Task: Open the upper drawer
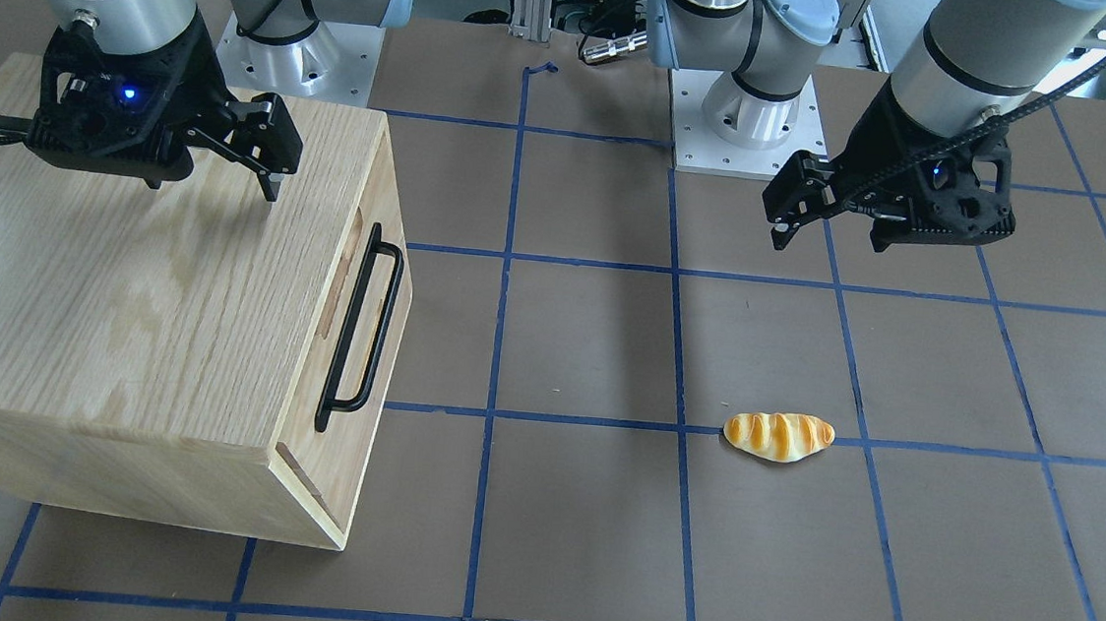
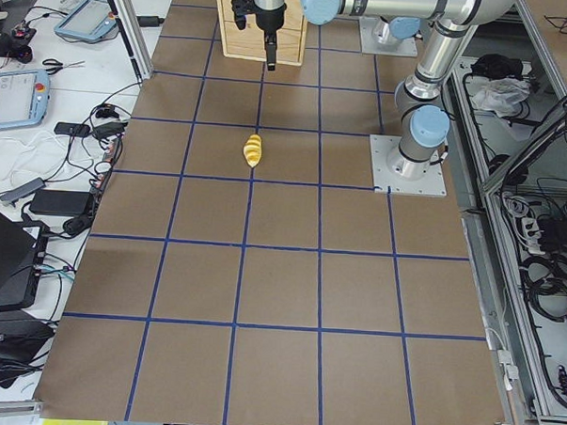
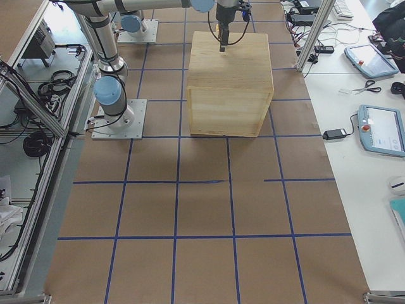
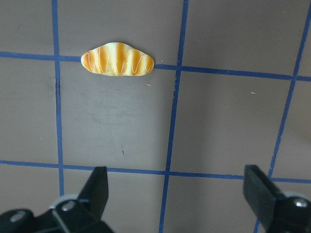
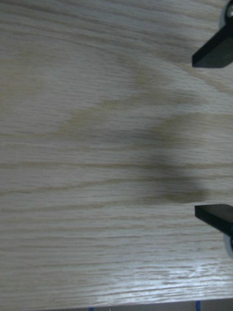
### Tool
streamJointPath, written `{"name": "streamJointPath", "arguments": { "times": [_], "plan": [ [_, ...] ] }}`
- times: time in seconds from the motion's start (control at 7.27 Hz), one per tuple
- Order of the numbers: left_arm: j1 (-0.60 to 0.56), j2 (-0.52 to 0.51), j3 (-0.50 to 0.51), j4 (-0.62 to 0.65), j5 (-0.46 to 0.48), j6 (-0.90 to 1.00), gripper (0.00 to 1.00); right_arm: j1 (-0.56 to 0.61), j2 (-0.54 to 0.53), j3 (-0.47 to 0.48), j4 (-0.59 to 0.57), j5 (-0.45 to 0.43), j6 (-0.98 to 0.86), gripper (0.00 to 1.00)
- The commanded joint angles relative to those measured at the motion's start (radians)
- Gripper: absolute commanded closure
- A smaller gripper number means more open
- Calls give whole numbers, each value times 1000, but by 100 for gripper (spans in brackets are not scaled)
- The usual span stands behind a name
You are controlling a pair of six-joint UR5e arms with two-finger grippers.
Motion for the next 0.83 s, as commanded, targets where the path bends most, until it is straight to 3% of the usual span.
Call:
{"name": "streamJointPath", "arguments": {
  "times": [0.0,0.69],
  "plan": [
    [0,1,0,-1,9,-1,0,1,0,0,0,0,-1,0],
    [2,6,0,-41,-20,-1,0,1,0,0,0,0,1,0]
  ]
}}
